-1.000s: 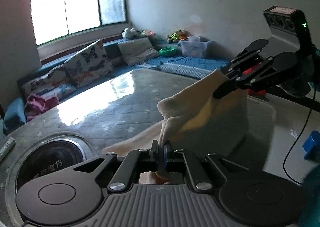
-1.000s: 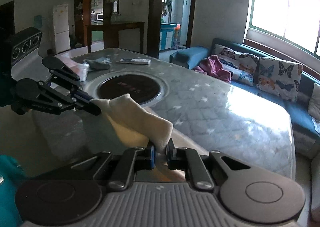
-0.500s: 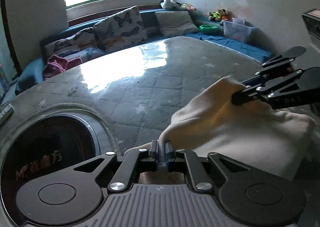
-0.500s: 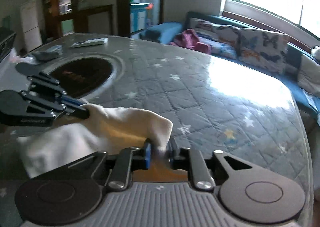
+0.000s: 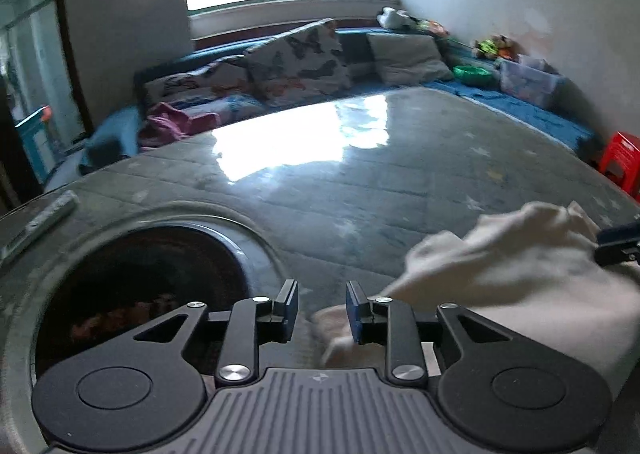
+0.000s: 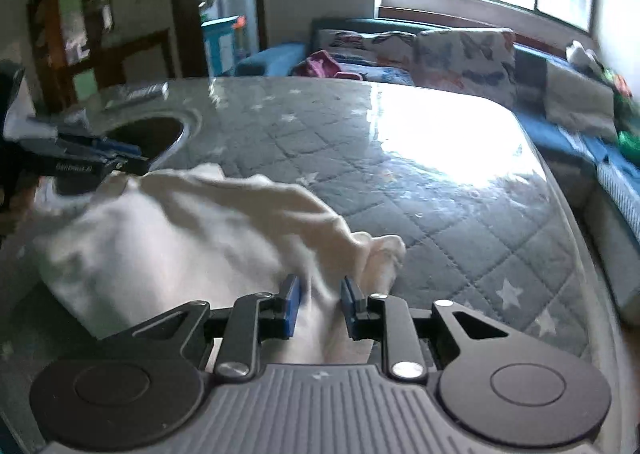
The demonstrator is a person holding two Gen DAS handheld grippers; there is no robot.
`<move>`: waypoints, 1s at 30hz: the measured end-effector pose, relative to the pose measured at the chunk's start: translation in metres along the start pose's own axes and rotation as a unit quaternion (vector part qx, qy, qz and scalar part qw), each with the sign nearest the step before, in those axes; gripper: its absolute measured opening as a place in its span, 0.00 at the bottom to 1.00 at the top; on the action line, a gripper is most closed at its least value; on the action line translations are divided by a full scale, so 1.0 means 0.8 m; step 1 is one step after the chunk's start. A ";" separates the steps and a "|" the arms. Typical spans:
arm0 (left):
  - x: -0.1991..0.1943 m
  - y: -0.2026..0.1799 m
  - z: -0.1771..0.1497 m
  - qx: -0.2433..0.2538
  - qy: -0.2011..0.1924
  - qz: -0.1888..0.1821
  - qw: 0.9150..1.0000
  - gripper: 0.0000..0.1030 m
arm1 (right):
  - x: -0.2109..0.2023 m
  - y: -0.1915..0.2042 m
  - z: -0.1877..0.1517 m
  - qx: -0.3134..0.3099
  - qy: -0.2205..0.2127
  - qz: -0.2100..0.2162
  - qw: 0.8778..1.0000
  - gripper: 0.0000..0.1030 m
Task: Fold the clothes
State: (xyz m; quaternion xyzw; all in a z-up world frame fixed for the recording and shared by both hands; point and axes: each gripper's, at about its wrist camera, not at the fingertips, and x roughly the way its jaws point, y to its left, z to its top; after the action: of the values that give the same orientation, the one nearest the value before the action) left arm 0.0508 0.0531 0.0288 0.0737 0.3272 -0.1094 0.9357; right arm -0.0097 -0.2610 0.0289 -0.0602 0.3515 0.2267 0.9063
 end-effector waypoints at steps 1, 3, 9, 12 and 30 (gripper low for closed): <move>-0.006 0.000 0.002 -0.003 -0.005 -0.001 1.000 0.28 | -0.002 0.000 0.003 0.000 -0.006 -0.002 1.000 0.21; -0.019 0.000 0.006 -0.008 -0.016 -0.004 1.000 0.28 | 0.000 0.002 0.013 0.001 -0.016 0.006 1.000 0.21; -0.025 -0.031 0.010 -0.005 -0.015 -0.076 0.997 0.26 | 0.028 0.009 0.035 0.005 -0.018 0.032 0.999 0.21; -0.016 -0.050 0.013 -0.001 -0.005 -0.104 0.995 0.26 | 0.049 0.008 0.036 0.015 -0.007 0.029 0.999 0.20; 0.026 -0.065 0.020 -0.036 0.023 -0.088 0.995 0.28 | 0.061 0.025 0.051 0.007 -0.015 0.030 0.999 0.22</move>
State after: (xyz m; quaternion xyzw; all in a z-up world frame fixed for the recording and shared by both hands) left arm 0.0630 -0.0041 0.0250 0.0134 0.3578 -0.1782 0.9165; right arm 0.0379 -0.2144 0.0284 -0.0395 0.3416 0.2523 0.9045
